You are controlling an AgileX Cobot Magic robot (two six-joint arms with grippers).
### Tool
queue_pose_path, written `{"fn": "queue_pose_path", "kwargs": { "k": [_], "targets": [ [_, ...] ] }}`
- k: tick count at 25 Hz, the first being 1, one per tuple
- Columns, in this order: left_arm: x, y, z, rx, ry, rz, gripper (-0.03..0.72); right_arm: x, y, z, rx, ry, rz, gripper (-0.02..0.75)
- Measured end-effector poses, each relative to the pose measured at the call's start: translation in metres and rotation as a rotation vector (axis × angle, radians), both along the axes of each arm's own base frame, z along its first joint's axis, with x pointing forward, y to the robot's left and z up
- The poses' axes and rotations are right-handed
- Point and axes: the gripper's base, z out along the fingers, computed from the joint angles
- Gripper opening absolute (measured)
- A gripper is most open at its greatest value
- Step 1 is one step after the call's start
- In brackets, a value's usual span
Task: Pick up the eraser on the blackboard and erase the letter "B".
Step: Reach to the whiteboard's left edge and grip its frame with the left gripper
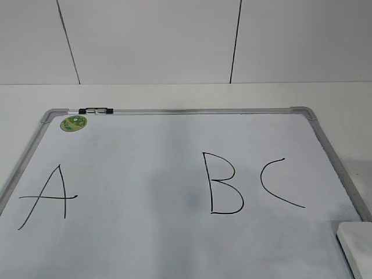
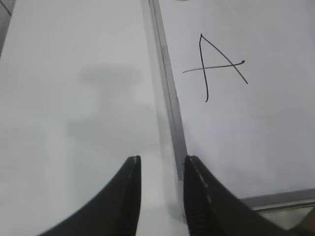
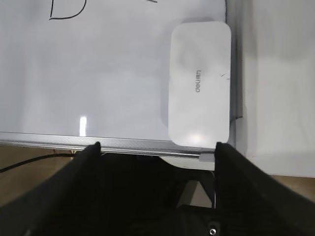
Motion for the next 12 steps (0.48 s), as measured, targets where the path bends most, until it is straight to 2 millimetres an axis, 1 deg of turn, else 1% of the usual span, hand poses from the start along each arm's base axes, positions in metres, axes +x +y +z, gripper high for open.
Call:
{"fn": "queue_pose_path", "kwargs": {
  "k": [6, 12],
  "targets": [
    [0.043, 0.0, 0.002, -0.064, 0.219, 0.038, 0.227, 0.017, 0.004, -0.007, 0.013, 0.109, 0.002, 0.568],
    [0.095, 0.002, 0.006, -0.073, 0.389, 0.053, 0.227, 0.034, 0.006, -0.017, 0.002, 0.211, 0.0, 0.568]
  ]
}}
